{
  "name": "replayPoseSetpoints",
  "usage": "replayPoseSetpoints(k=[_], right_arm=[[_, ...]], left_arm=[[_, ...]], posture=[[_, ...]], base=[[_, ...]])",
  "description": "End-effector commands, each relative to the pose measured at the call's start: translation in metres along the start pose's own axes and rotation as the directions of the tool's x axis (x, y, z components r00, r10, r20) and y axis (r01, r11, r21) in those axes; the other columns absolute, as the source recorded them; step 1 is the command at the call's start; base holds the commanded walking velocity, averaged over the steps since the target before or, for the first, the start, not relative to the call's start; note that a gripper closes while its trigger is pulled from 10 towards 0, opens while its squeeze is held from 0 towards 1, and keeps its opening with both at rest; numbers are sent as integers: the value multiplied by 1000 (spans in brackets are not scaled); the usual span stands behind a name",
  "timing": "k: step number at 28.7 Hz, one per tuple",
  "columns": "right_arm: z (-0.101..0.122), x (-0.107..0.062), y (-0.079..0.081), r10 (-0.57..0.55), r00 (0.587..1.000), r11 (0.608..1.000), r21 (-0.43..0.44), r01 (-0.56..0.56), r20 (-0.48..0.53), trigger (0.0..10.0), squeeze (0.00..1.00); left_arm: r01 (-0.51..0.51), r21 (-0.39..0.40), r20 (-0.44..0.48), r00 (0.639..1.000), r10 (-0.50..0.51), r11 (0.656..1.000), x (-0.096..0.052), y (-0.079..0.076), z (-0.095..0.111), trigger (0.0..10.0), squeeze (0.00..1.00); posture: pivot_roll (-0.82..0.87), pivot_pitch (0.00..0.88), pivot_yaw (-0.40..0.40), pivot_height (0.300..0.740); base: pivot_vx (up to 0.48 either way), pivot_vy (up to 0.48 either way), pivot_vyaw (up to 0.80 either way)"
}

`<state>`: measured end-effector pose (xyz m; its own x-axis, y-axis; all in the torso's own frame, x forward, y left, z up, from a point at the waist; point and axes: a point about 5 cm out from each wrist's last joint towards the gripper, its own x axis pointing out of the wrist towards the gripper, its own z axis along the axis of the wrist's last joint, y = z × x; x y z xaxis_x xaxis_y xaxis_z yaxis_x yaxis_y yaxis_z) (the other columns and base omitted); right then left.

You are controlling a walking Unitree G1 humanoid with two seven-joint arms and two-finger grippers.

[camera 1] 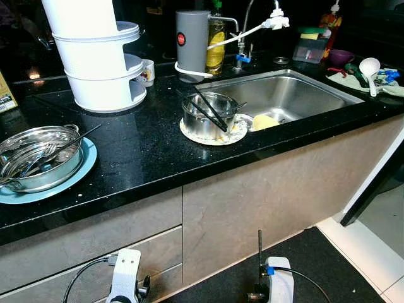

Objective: Kitchen organization

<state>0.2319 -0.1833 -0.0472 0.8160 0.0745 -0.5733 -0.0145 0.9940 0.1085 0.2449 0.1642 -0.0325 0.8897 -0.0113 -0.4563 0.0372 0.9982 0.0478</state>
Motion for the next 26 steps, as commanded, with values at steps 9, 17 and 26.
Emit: replayPoseSetpoints(k=[9, 17, 26], right_arm=[[-9, -4, -4, -26, 1000, 1000, 13, 26, -18, 10000, 0], [-5, -2, -4, -5, 1000, 1000, -16, 4, -27, 10000, 0], [2, 2, -2, 8, 1000, 1000, -29, -9, -22, 10000, 0]], left_arm=[[16, 22, -14, 1000, -16, 1000, -1, -2, -3, 10000, 0], [-16, 6, -27, 999, 16, 1000, -3, 1, -7, 10000, 0], [-25, 6, -34, 999, 25, 1000, -5, 1, -11, 10000, 0]], posture=[[-145, 86, 23, 740], [-129, 83, -16, 740], [-111, 70, -32, 740]], base=[[0, 0, 0], [0, 0, 0], [0, 0, 0]])
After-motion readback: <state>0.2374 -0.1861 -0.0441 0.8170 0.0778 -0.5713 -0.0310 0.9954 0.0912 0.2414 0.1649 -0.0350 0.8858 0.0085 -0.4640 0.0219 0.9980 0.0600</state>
